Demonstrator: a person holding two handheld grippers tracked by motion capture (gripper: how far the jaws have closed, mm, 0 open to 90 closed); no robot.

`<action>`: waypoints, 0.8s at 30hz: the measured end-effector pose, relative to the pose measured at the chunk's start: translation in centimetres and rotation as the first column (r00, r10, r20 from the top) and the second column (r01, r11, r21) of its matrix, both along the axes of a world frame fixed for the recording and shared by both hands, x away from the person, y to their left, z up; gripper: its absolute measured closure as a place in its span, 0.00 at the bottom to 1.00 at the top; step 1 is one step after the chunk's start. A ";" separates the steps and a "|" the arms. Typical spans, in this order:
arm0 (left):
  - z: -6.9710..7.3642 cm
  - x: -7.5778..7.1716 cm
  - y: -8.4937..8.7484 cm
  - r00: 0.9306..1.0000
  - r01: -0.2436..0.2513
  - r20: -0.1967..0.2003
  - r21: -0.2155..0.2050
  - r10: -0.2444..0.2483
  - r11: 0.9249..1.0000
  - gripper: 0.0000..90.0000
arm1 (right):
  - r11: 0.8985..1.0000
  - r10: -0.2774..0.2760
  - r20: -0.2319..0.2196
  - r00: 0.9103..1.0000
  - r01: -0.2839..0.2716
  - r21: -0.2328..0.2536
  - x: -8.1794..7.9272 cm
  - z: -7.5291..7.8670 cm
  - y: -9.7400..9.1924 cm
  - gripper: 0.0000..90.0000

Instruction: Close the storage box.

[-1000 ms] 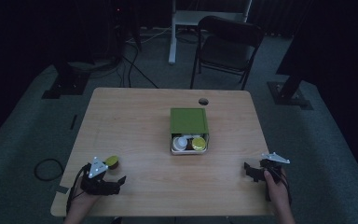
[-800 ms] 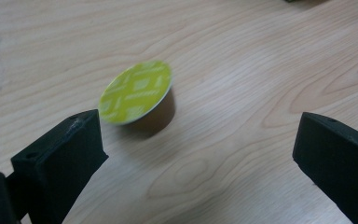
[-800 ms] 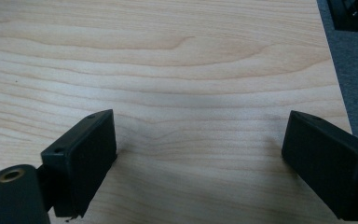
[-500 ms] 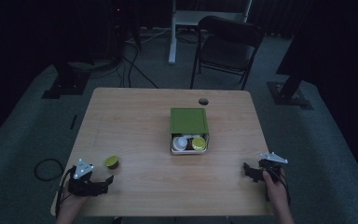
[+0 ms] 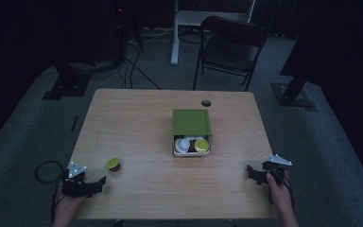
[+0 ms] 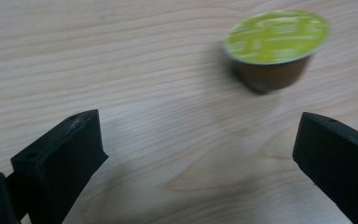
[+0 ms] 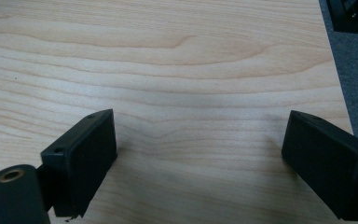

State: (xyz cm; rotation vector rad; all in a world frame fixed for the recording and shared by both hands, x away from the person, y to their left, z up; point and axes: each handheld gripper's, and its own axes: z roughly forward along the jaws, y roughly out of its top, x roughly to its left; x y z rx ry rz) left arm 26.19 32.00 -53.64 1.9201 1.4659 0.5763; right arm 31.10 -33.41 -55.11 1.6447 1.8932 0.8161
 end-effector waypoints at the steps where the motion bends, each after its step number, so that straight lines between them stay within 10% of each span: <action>1: -0.1 0.1 0.1 1.000 -0.013 -0.008 0.009 0.013 1.000 0.02 | 1.000 0.000 0.000 1.000 0.000 0.000 0.0 0.0 0.0 0.11; 24: -0.9 1.3 0.6 0.989 -0.141 -0.037 0.063 0.143 0.988 0.02 | 1.000 0.000 0.000 1.000 0.000 0.000 0.0 0.0 0.0 0.11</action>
